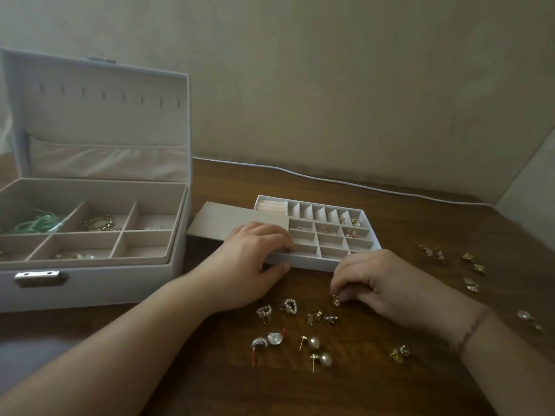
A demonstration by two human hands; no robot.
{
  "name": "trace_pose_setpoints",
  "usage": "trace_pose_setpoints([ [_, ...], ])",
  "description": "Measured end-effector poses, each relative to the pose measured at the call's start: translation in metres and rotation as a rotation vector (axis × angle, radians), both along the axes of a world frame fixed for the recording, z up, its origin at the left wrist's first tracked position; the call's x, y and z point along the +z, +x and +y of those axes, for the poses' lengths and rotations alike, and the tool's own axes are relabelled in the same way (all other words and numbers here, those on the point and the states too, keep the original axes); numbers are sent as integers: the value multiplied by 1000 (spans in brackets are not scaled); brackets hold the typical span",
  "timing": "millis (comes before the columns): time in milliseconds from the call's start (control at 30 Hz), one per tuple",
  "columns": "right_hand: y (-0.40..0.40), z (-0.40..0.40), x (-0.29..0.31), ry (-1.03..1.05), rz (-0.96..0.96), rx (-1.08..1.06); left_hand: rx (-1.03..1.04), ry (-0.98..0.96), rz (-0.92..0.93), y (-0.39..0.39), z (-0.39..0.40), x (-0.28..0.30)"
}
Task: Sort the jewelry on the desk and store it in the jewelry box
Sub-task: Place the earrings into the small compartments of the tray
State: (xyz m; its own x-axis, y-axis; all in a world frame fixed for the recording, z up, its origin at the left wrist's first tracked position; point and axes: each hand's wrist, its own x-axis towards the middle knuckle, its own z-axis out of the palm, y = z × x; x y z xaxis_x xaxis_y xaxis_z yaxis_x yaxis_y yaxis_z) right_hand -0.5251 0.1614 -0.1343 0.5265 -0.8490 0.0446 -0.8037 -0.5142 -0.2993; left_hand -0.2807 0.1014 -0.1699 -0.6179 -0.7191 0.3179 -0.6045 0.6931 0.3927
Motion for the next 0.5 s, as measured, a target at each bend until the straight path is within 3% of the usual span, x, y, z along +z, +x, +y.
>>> trace_pose_setpoints([
  [167,-8,4,7,42,-147,-81,-4,13,1,0,0,1],
  [367,-20,-32,23,-124,-461,-318,-2,22,17,0,0,0],
  [500,-25,-87,24,-252,-161,-318,-3,19,23,0,0,0],
])
